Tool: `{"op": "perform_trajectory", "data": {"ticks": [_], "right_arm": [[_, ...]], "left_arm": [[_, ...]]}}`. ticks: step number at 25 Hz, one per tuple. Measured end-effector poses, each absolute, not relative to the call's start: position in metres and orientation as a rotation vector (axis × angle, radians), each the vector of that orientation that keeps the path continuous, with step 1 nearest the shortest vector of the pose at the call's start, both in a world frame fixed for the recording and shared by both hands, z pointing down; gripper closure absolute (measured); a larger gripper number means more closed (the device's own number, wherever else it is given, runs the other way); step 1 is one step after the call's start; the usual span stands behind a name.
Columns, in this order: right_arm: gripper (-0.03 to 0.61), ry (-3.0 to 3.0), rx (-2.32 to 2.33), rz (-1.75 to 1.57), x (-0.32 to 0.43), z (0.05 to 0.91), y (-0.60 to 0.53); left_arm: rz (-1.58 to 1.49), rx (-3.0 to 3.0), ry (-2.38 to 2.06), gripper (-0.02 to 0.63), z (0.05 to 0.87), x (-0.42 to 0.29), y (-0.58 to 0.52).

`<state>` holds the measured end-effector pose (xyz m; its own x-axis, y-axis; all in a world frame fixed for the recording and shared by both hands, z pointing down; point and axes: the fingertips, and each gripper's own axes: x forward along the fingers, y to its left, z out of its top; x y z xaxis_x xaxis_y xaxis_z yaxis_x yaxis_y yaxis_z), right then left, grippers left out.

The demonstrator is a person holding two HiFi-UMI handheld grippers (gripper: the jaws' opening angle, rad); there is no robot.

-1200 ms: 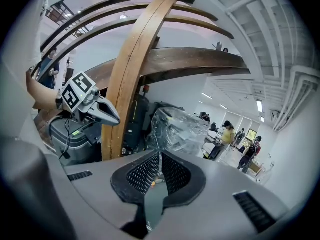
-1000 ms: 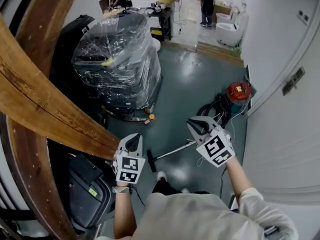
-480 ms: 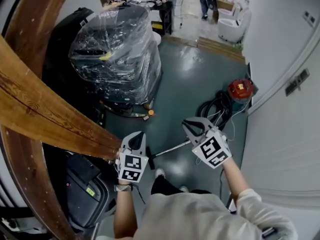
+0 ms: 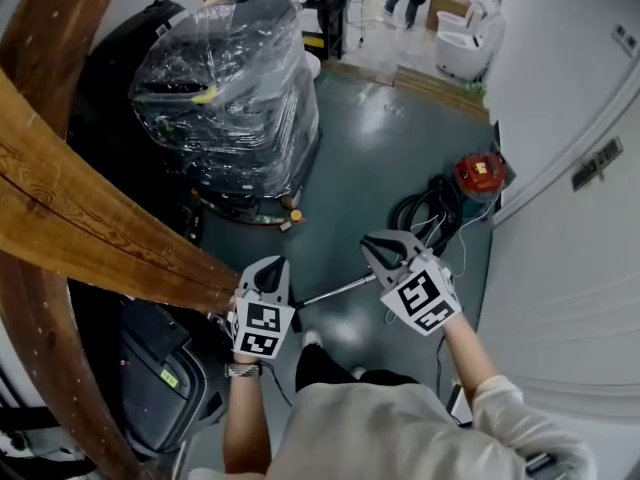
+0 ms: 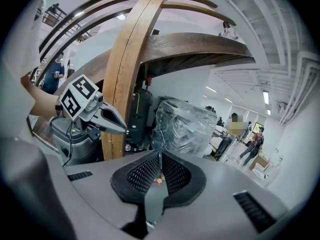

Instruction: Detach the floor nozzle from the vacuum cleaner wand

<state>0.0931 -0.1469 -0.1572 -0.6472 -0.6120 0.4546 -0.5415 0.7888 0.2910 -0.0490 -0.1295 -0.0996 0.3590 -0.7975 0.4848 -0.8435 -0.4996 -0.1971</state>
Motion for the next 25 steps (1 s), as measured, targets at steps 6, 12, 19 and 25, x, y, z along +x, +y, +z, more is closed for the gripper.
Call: {"op": "perform_trajectory", "data": {"ticks": [6, 12, 19, 25], "right_arm": [[0.545, -2.456, 0.883, -0.144, 0.091, -0.132, -0.153], [0.545, -2.456, 0.888, -0.094, 0.087, -0.104, -0.156], [0.545, -2.468, 0.879, -0.082, 0.077, -0.08, -0.163], [0.545, -2.471, 0.855, -0.096, 0.069, -0.065, -0.168]], "left_arm": [[0.818, 2.507, -1.524, 0.614, -0.077, -0.048, -0.132], [0.812, 2.487, -1.531, 0.614, -0.057, -0.054, -0.132], [0.815, 2.463, -1.54, 0.614, -0.032, -0.064, -0.138], [0.811, 2.448, -1.54, 0.614, -0.012, -0.069, -0.142]]}}
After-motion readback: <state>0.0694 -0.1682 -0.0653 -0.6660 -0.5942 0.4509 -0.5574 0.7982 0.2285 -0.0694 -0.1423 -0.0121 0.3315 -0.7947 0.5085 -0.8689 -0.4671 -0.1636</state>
